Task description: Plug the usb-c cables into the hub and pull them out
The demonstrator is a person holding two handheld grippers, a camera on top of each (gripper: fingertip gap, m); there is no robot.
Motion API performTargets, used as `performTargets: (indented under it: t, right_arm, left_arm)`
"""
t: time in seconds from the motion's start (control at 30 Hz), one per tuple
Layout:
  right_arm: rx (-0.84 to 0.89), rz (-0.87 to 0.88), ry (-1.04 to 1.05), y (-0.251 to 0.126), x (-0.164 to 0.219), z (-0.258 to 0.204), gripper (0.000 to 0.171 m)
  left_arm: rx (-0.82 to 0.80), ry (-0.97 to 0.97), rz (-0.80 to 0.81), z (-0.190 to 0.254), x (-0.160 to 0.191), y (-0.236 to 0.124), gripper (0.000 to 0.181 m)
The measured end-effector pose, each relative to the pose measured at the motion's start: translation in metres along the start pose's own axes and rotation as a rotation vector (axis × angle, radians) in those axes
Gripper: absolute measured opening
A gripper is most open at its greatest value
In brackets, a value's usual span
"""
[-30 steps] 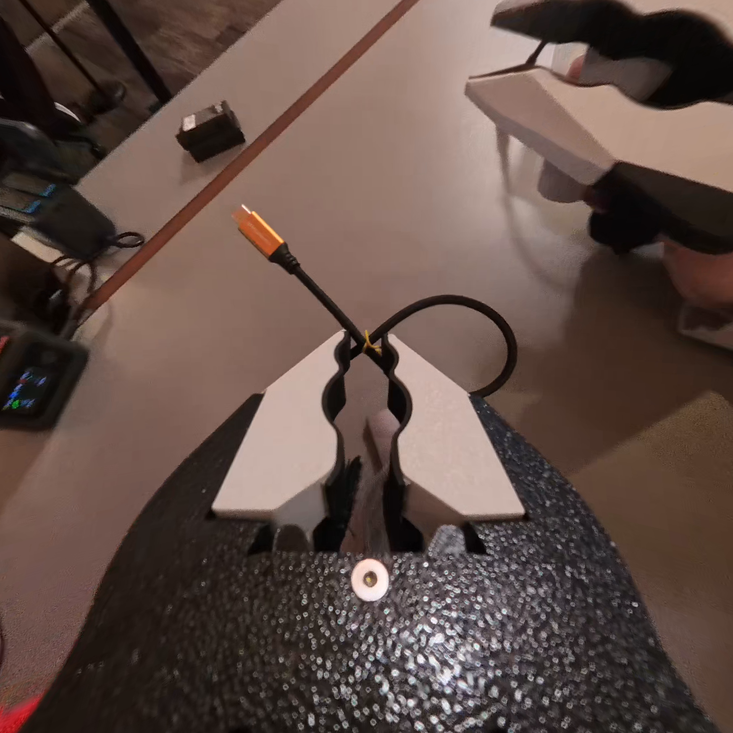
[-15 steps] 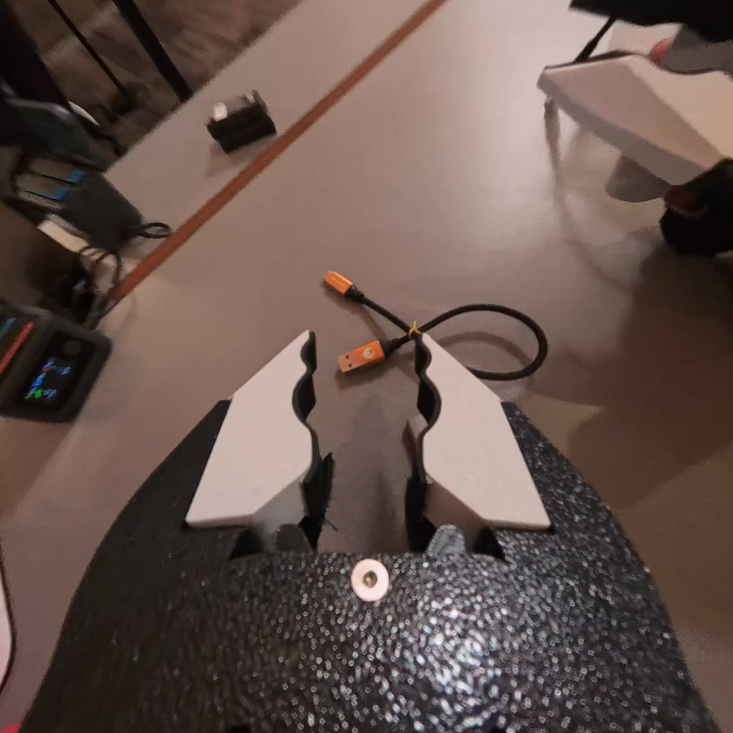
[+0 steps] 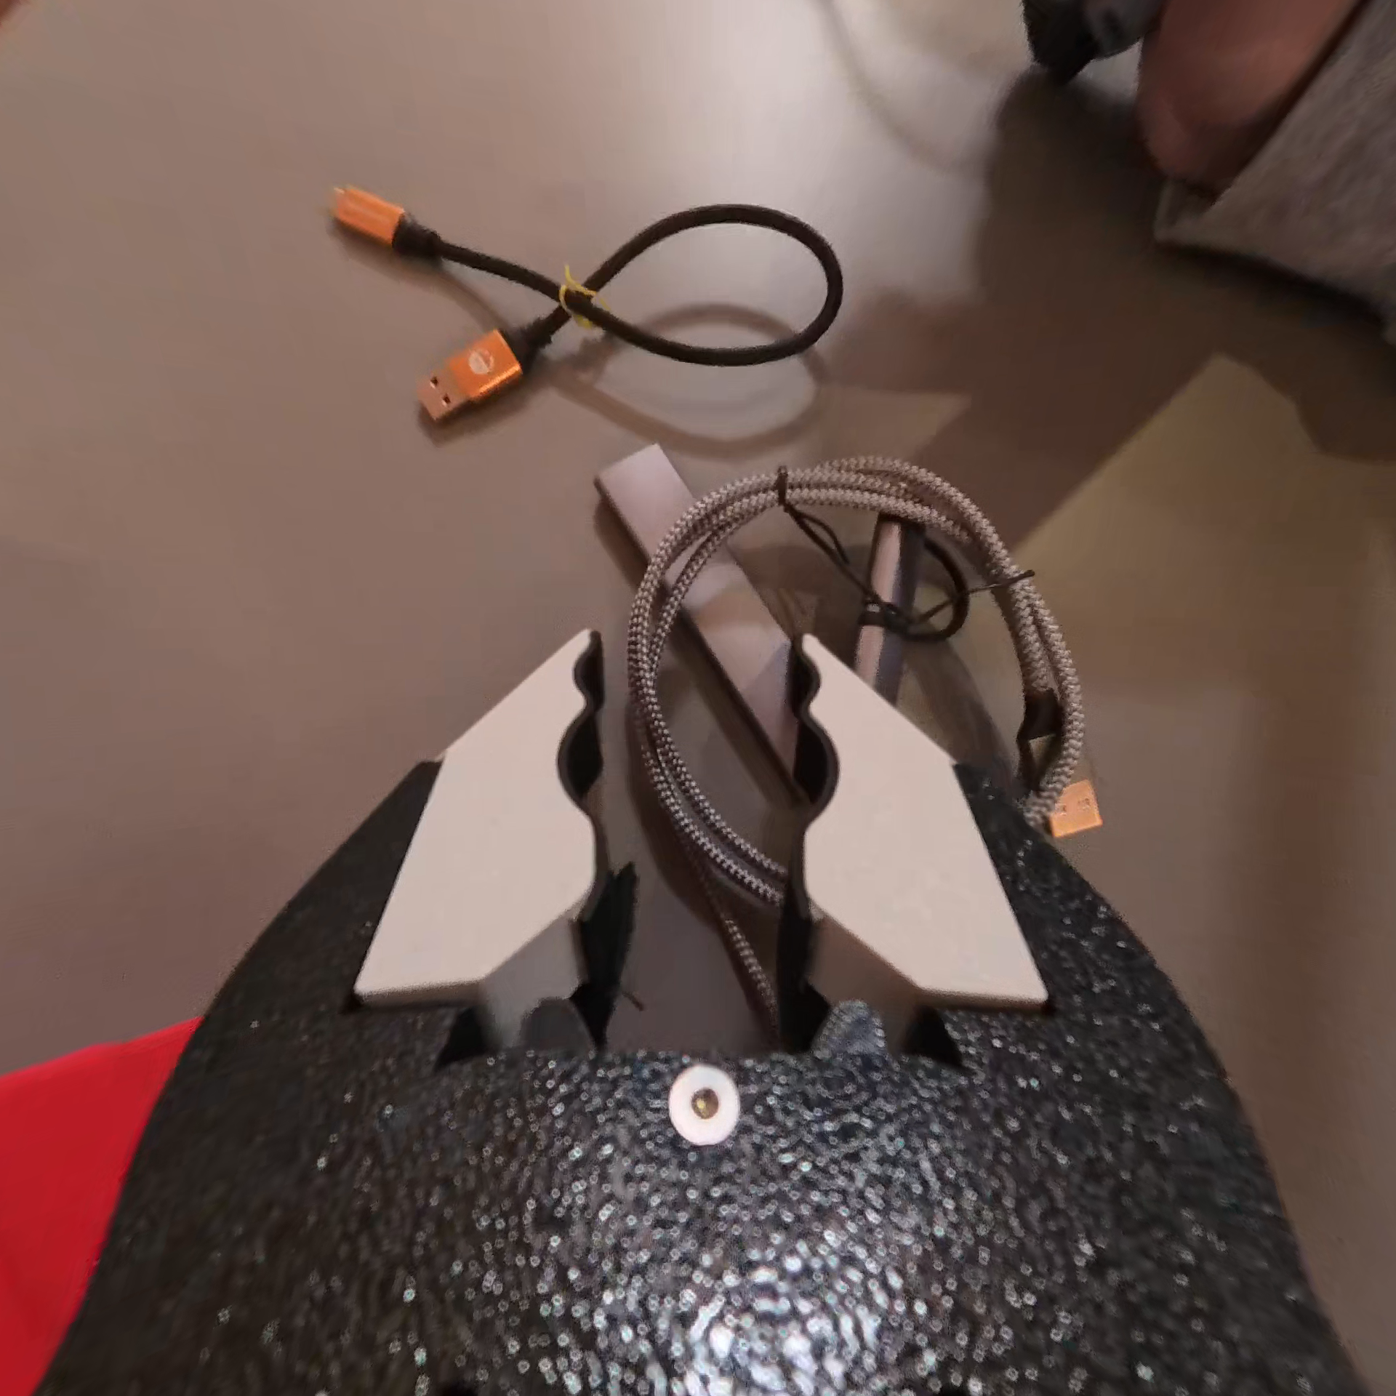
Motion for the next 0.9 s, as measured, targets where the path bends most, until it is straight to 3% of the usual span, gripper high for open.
performTargets:
  t: [0.03, 0.13, 0.2, 0.3, 0.4, 0.5, 0.57, 0.67, 0.73, 0.8, 0.9]
  right_arm:
    - [0.002, 0.001, -0.002, -0.001, 0.000, 0.000, 0.021]
    - [-0.025, 0.018, 0.000, -0.002, -0.004, -0.002, 0.021]
    - [-0.077, 0.034, -0.011, -0.003, -0.007, -0.007, 0.021]
    - [-0.300, 0.043, -0.041, -0.006, -0.016, -0.024, 0.024]
    - [-0.607, -0.092, -0.104, -0.011, -0.010, -0.047, 0.027]
    - [-0.710, -0.165, -0.171, -0.018, -0.004, -0.058, 0.028]
    - [-0.738, -0.184, -0.164, -0.020, -0.005, -0.061, 0.028]
    - [-0.820, -0.231, -0.141, -0.023, -0.004, -0.068, 0.027]
    - [-0.858, -0.274, -0.142, -0.025, 0.000, -0.072, 0.028]
    - [-0.873, -0.304, -0.154, -0.026, 0.004, -0.076, 0.028]
    - [-0.936, -0.332, -0.113, -0.029, 0.004, -0.079, 0.026]
  left_arm:
    - [0.021, -0.014, 0.005, 0.001, 0.000, 0.000, 0.040]
    - [0.085, -0.072, 0.015, 0.004, 0.001, 0.001, 0.026]
    - [0.045, -0.056, 0.035, 0.001, 0.000, -0.002, 0.016]
    - [-0.033, 0.053, 0.057, -0.001, -0.002, -0.007, 0.002]
    - [-0.050, 0.237, 0.116, 0.009, -0.010, -0.012, 0.002]
    - [0.039, 0.470, 0.144, 0.034, -0.012, -0.017, 0.001]
    - [0.111, 0.511, 0.090, 0.046, -0.010, -0.015, 0.002]
    - [0.268, 0.473, 0.019, 0.059, -0.007, -0.010, 0.010]
    - [0.358, 0.391, 0.094, 0.064, -0.013, -0.014, 0.050]
    - [0.453, 0.234, 0.216, 0.061, -0.024, -0.024, 0.067]
    - [0.242, 0.013, 0.313, 0.030, -0.032, -0.028, 0.055]
Point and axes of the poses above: each gripper's, where its closed fingertips meet, y out along the fingers, x out of its underside, z = x × y across the jaws, the point moved 8 cm from there along -y, back along the fingers, and after that the axes turned 6 degrees about y, right-handed, at the moved point
